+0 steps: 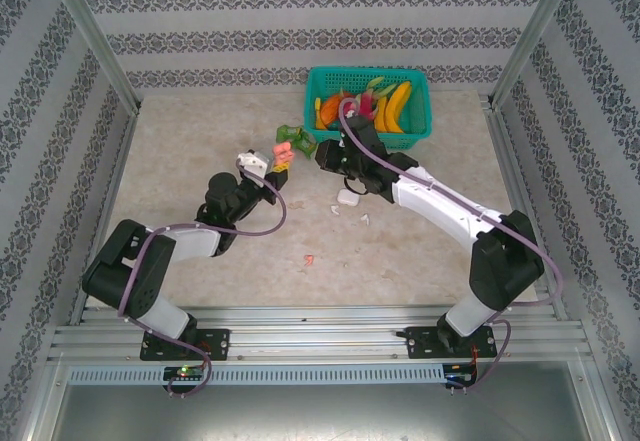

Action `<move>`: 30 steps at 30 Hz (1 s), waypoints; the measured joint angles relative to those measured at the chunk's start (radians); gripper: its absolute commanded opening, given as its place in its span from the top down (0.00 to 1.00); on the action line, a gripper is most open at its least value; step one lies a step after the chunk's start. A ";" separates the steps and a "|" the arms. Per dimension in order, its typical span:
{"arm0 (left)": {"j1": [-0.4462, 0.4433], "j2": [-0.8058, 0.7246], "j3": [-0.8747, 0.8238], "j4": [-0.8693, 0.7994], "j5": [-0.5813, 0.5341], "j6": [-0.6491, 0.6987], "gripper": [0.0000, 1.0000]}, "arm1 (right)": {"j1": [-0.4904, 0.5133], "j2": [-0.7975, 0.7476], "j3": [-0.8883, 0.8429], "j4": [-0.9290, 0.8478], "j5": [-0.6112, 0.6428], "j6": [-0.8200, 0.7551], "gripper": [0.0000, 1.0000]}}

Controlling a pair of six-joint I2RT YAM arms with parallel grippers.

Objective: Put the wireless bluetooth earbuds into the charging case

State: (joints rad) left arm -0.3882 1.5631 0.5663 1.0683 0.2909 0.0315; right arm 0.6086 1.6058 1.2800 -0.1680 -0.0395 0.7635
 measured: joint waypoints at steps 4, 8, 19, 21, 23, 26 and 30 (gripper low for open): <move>-0.040 0.030 0.000 0.066 -0.061 0.045 1.00 | 0.000 -0.037 -0.048 0.101 -0.025 0.031 0.79; -0.082 0.053 0.001 0.108 -0.128 0.099 1.00 | 0.000 -0.071 -0.085 0.203 -0.035 0.071 0.79; -0.123 0.079 0.035 0.253 -0.255 0.151 1.00 | 0.010 -0.130 -0.169 0.452 -0.041 0.151 0.79; -0.123 0.079 0.042 0.263 -0.254 0.145 1.00 | 0.022 -0.134 -0.187 0.497 -0.040 0.151 0.79; -0.122 0.080 0.047 0.268 -0.248 0.139 1.00 | 0.037 -0.135 -0.204 0.543 -0.040 0.151 0.79; -0.122 0.080 0.048 0.271 -0.224 0.123 1.00 | 0.056 -0.135 -0.224 0.611 -0.041 0.150 0.79; -0.123 0.080 0.048 0.272 -0.179 0.109 1.00 | 0.073 -0.135 -0.243 0.700 -0.041 0.139 0.80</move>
State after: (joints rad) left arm -0.5110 1.6432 0.6140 1.3403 0.1116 0.1410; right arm 0.6815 1.4712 1.0370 0.5320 -0.0803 0.9028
